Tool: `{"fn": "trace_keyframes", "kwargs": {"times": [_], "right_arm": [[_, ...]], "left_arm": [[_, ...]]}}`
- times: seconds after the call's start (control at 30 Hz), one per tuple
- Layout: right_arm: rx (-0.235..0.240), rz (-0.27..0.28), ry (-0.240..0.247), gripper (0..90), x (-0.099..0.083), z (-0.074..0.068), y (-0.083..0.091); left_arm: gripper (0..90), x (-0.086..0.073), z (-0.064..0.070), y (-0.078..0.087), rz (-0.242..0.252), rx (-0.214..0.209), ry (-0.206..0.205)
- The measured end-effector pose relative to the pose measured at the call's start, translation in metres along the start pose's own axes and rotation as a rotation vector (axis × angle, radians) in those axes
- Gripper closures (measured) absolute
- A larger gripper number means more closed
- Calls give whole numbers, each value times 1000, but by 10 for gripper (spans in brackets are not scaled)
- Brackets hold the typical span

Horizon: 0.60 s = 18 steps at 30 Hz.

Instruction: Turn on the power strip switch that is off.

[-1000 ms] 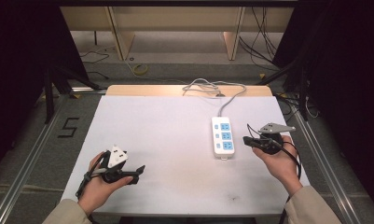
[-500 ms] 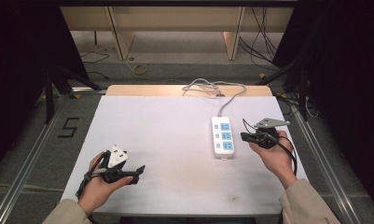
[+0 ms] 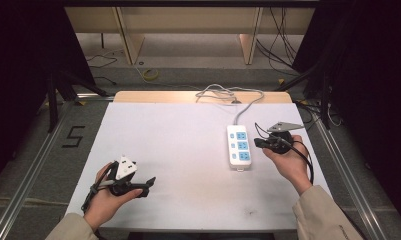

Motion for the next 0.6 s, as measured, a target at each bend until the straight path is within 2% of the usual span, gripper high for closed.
{"fn": "trace_keyframes", "kwargs": {"times": [0.6], "right_arm": [[6,-8,-8,900,10,2,-11]], "left_arm": [[155,0,0,0,-2,0,-3]]}}
Point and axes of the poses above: each handheld gripper's, and its own axes: y roughly backward along the jaws, x roughly out of its top, z roughly to its right, the point moved 1 cm from there along -y, roughly forward along the jaws, and after that the axes turned 9 degrees about x, right-handed, at the moved point
